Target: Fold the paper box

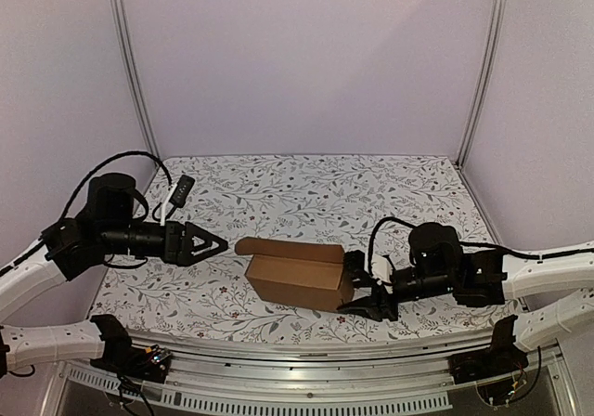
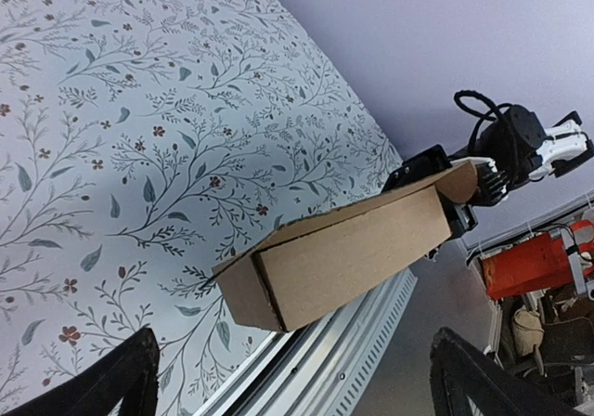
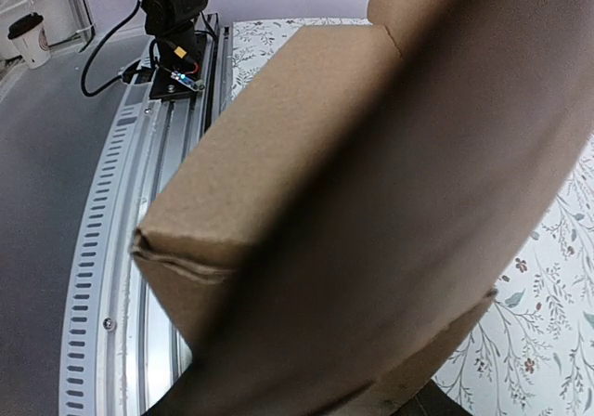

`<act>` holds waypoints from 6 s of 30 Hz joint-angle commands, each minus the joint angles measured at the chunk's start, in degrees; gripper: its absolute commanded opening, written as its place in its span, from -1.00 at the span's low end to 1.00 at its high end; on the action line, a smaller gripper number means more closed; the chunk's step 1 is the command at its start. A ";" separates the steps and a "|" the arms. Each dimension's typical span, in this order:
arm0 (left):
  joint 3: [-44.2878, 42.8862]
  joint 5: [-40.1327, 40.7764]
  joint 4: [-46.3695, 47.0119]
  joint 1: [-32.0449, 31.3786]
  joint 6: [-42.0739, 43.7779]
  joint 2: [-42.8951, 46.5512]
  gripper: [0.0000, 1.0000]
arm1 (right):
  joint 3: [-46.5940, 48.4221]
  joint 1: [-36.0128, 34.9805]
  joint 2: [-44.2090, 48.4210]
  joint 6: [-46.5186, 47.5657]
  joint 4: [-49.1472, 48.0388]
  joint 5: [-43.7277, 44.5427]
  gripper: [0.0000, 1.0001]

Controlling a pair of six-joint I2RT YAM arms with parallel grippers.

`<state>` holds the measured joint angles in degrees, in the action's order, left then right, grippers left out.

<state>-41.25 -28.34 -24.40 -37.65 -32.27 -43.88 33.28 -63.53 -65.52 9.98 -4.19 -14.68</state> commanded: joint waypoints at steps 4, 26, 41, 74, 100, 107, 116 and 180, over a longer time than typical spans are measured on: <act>-0.58 14.08 -0.93 -7.72 6.08 -5.04 0.99 | -4.85 3.46 -3.22 -9.41 -12.24 -12.74 -0.44; 4.69 3.60 12.34 -10.03 4.87 -8.93 -0.03 | -8.64 4.26 -2.36 -14.77 -16.52 -17.40 -0.44; 4.25 4.09 9.35 -10.60 4.59 -10.25 -0.64 | -9.11 4.29 -1.20 -14.83 -16.64 -16.31 -0.46; 0.00 2.59 13.56 -13.22 -4.46 -20.77 -1.00 | -10.34 2.28 -2.57 -10.77 -20.56 -2.67 -0.58; 14.68 14.04 30.77 -14.56 0.09 -19.24 -1.00 | -15.05 -0.64 -28.99 -9.51 -56.39 11.73 -0.62; 17.97 14.41 34.25 -14.65 -0.88 -18.88 -1.00 | -15.58 -0.68 -32.59 -9.70 -60.82 12.46 -0.61; 21.56 15.28 37.46 -15.16 -2.27 -18.72 -1.00 | -16.48 -0.68 -36.93 -12.28 -66.65 13.95 -0.60; 9.06 36.65 18.26 -26.86 -7.76 -30.45 -1.00 | -16.52 -5.59 -36.48 -16.53 -65.67 31.17 0.56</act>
<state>-31.44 9.82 5.82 -62.92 -37.82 -71.46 15.35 -67.20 -103.96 -5.98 -71.35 12.67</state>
